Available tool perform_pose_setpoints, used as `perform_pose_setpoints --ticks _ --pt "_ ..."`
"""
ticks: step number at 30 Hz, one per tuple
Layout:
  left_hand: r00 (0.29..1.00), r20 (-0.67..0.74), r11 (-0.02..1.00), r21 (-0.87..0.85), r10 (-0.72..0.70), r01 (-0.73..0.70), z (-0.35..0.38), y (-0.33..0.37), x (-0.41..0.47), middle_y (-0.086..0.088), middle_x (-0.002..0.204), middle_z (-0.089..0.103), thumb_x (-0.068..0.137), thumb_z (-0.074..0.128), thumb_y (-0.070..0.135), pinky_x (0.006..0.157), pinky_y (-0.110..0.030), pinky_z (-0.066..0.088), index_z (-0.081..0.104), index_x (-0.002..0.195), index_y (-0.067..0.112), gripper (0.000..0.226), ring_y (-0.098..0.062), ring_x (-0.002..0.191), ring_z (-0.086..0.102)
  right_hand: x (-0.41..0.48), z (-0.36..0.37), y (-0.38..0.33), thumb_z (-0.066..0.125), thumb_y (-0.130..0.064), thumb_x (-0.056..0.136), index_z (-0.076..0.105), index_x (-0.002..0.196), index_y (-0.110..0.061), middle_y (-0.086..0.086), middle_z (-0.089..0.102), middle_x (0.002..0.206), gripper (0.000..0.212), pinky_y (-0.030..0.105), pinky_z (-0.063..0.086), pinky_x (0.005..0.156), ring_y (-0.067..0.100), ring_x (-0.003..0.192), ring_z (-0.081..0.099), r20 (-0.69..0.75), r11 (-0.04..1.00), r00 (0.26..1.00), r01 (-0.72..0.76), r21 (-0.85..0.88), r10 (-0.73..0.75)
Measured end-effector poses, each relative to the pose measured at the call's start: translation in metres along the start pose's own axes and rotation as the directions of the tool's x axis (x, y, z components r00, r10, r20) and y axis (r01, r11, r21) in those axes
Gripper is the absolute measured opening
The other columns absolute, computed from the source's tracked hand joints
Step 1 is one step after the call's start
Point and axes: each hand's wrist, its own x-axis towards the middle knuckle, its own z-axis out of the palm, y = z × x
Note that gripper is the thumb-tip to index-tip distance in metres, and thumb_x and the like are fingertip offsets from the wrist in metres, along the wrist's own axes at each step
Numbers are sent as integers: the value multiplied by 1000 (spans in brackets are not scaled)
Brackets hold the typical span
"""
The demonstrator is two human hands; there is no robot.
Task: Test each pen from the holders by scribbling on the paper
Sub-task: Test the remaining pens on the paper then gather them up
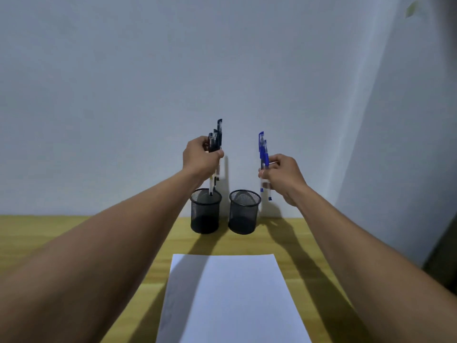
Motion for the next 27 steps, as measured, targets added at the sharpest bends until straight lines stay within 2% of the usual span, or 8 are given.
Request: perform_pose_setpoints --ticks 2,5,7,11,16,20,23,27 --pt "999 -47 1000 26 17 -16 -1 -15 5 1 96 72 83 75 17 89 -41 56 67 102 18 21 -21 94 68 10 15 10 67 6 88 60 112 -10 11 70 98 30 45 62 75 26 86 69 -18 999 1000 26 -20 -26" --pt "994 -101 998 45 41 -37 0 -35 8 1 95 72 82 75 19 87 -45 56 65 101 18 22 -21 94 68 17 31 22 67 4 90 58 116 -11 5 69 96 31 39 59 68 17 78 67 -47 999 997 52 -10 -53" --pt "990 -130 997 69 48 -39 2 -44 7 3 94 69 82 75 17 88 -43 55 66 103 16 23 -21 93 66 19 38 30 67 3 90 60 119 -10 4 69 100 33 38 61 69 12 75 65 -69 996 994 77 -38 -79" --pt "991 -128 996 85 27 -16 3 -56 5 3 94 66 84 73 16 88 -38 54 66 106 16 23 -22 93 65 21 45 42 63 4 90 64 116 -12 -4 62 92 31 22 54 68 7 78 60 -71 988 991 101 -116 -109" --pt "994 -108 996 86 -20 30 1 -59 3 1 94 72 82 73 20 88 -40 57 68 102 17 21 -20 91 68 21 45 43 62 6 90 66 113 -8 -3 61 87 28 36 56 77 13 78 59 -55 992 997 56 -113 -62" --pt "995 -90 993 111 -40 50 -1 -60 2 0 95 72 80 75 18 89 -38 58 69 104 18 25 -20 92 70 21 45 44 68 2 89 66 105 -15 0 66 94 22 30 57 76 16 87 64 -36 997 998 42 -72 -45" --pt "996 -64 987 149 -56 65 -2 -62 2 -4 92 73 77 75 12 83 -39 60 70 100 14 24 -21 86 71 24 45 46 71 4 86 64 96 -17 7 73 101 25 38 63 81 22 97 72 -25 999 999 26 -27 -26" --pt "996 -53 978 195 -65 74 0 -63 1 -7 87 72 75 77 9 79 -36 61 73 95 9 20 -22 82 71 31 46 51 76 -2 80 63 86 -23 9 76 99 25 49 60 90 25 97 74 -19 994 1000 9 -105 -11"
